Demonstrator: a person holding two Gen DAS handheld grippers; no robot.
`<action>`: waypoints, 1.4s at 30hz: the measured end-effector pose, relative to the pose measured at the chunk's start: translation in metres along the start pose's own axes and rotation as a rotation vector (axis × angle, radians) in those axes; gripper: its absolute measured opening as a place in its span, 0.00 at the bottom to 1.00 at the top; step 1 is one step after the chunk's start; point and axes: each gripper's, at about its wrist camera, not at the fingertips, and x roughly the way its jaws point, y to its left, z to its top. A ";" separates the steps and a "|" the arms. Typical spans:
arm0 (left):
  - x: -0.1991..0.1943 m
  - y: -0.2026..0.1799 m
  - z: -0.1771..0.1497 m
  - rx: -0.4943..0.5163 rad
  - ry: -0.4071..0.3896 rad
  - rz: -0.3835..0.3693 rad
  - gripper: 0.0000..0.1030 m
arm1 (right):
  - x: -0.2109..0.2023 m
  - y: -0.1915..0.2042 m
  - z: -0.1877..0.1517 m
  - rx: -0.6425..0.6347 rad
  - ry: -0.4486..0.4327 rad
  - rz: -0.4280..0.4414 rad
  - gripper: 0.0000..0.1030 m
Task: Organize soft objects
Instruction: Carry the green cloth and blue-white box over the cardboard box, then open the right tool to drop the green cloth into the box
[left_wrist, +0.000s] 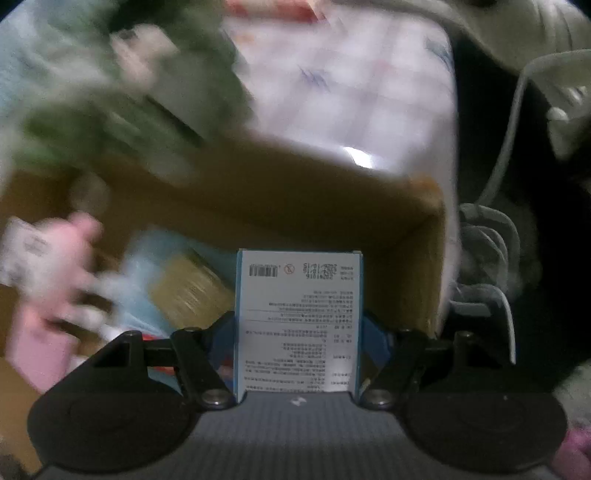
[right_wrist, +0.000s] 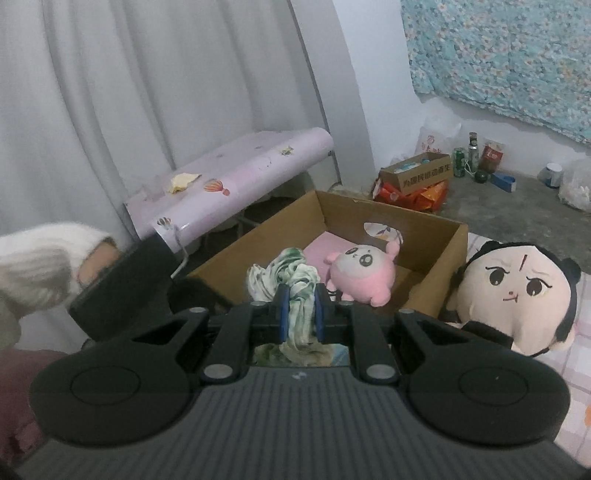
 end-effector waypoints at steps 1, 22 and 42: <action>0.001 0.003 0.003 0.018 0.006 -0.024 0.69 | 0.004 0.001 0.001 -0.002 0.008 0.000 0.12; -0.051 0.016 -0.053 -0.322 -0.231 -0.037 0.69 | 0.095 -0.007 0.015 -0.088 0.268 -0.053 0.12; -0.079 -0.016 -0.070 -0.491 -0.530 0.166 0.80 | 0.199 -0.014 0.013 -0.356 0.587 -0.364 0.57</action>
